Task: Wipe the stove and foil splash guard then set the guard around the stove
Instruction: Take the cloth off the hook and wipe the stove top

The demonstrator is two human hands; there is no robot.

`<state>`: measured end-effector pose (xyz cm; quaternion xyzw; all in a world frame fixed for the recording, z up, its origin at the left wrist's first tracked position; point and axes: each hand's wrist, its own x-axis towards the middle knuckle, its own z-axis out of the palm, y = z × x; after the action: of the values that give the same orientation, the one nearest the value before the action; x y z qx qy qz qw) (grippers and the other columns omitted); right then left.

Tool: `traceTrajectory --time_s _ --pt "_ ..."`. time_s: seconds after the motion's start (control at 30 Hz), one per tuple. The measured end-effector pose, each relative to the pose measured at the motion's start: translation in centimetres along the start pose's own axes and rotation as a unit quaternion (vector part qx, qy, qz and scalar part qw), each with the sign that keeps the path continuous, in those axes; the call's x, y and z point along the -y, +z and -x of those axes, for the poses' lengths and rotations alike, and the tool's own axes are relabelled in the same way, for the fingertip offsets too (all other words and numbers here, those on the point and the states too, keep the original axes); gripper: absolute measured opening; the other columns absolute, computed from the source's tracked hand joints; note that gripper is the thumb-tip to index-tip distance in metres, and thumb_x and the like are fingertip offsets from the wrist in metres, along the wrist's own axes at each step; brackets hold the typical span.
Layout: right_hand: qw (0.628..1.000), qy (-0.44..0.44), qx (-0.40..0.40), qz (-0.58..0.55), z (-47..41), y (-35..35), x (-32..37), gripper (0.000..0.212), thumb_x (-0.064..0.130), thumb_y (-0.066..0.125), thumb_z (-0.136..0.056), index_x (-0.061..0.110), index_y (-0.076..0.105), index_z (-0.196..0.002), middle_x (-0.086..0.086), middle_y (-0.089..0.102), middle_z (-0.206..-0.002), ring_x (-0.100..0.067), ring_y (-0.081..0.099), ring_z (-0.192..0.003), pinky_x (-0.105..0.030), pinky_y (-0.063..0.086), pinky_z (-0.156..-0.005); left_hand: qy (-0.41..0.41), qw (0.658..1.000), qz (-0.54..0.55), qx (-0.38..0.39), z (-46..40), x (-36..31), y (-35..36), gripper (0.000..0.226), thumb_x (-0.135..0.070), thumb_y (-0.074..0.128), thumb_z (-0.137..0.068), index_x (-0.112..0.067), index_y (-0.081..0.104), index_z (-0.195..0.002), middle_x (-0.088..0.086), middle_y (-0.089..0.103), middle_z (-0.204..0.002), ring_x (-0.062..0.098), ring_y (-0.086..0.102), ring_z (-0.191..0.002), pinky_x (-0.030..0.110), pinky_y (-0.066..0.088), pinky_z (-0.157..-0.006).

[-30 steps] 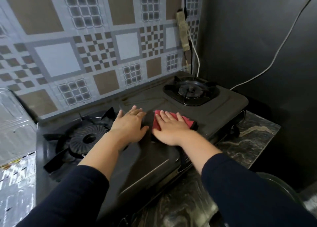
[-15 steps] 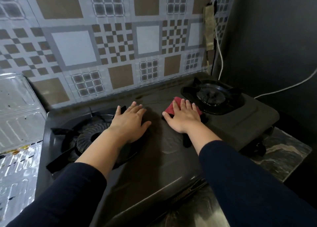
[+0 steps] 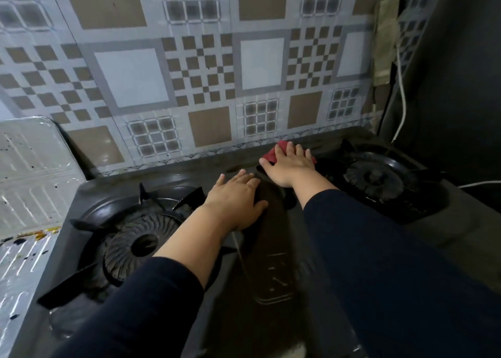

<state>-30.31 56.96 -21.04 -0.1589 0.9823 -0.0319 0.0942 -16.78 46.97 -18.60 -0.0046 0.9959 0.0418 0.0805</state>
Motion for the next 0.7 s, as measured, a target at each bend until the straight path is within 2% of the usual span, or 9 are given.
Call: traceTrajectory --time_s 0.13,0.27,0.47,0.57,0.7 --pt "0.998 -0.032 0.039 0.022 -0.4 -2.0 -0.7 0.074 0.062 0.016 -0.092 0.021 0.005 -0.153 -0.013 -0.005 -0.161 -0.030 -0.012 -0.147 -0.049 -0.008 -0.118 -0.003 1.000 0.011 0.003 -1.5 -0.1 -0.2 0.066 -0.047 0.041 -0.096 -0.017 0.019 -0.151 -0.001 0.014 -0.161 0.016 0.003 -0.149 0.049 0.003 -0.121" --pt "0.997 -0.070 0.010 0.013 -0.2 -0.4 -0.7 0.070 0.056 0.020 -0.095 0.021 0.000 -0.152 -0.010 -0.011 -0.161 -0.028 -0.010 -0.147 -0.049 -0.003 -0.118 -0.027 1.000 0.013 -0.006 -2.7 0.7 -0.9 0.066 -0.045 0.039 -0.097 -0.016 0.017 -0.152 -0.001 0.013 -0.161 0.015 0.001 -0.149 0.050 0.003 -0.120" --pt "0.993 0.090 0.004 -0.071 -4.1 -0.8 0.7 0.073 0.053 0.022 -0.096 0.014 -0.004 -0.152 -0.015 -0.018 -0.158 -0.035 -0.017 -0.145 -0.054 -0.010 -0.116 -0.028 1.000 0.006 0.001 -4.5 0.7 -1.8 0.064 -0.043 0.039 -0.098 -0.018 0.017 -0.152 -0.002 0.013 -0.161 0.014 0.000 -0.149 0.048 0.002 -0.121" --pt "0.983 0.167 -0.010 -0.078 -6.8 -1.1 0.1 0.078 0.057 0.025 -0.093 0.013 -0.002 -0.152 -0.017 -0.017 -0.158 -0.039 -0.015 -0.145 -0.055 -0.010 -0.115 -0.003 1.000 0.008 0.005 -5.9 0.2 -1.8 0.064 -0.043 0.039 -0.098 -0.020 0.016 -0.152 -0.003 0.011 -0.162 0.013 0.000 -0.149 0.047 0.000 -0.120" --pt "0.964 0.239 0.009 -0.112 -10.1 -3.0 -2.3 0.087 0.061 0.034 -0.089 0.011 -0.002 -0.151 -0.019 -0.015 -0.158 -0.041 -0.012 -0.145 -0.056 -0.007 -0.115 0.030 0.999 0.010 0.013 -7.9 -0.1 -1.7 0.064 -0.044 0.039 -0.098 -0.021 0.014 -0.152 -0.005 0.008 -0.162 0.012 -0.003 -0.149 0.046 -0.002 -0.119"
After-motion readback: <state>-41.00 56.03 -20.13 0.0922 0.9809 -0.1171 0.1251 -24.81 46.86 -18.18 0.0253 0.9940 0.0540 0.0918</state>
